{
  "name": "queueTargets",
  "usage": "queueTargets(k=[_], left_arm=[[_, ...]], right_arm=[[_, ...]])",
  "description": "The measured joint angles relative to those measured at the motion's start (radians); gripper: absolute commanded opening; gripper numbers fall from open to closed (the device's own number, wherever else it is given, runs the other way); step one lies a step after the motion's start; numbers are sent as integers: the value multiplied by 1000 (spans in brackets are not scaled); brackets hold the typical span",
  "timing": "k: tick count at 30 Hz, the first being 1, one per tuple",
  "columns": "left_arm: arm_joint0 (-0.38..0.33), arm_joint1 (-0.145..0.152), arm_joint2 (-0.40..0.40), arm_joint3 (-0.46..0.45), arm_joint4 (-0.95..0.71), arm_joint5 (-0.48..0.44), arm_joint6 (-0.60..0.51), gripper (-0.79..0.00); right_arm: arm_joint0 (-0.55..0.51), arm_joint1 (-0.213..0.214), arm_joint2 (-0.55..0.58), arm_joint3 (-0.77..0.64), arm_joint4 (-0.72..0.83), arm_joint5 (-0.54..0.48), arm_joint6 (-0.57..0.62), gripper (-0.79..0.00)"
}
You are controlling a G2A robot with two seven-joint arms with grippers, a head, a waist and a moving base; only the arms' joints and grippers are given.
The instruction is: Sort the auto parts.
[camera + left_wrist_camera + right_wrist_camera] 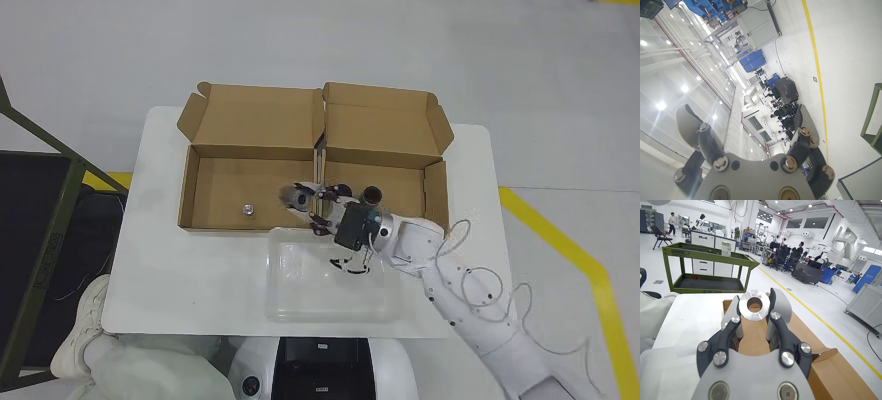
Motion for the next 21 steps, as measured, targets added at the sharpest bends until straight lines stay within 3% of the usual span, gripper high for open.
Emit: queueTargets(k=[21], left_arm=[[0,0,0,0,0,0,0,0]], right_arm=[[197,-92,-125,249,77,4,175,-785]])
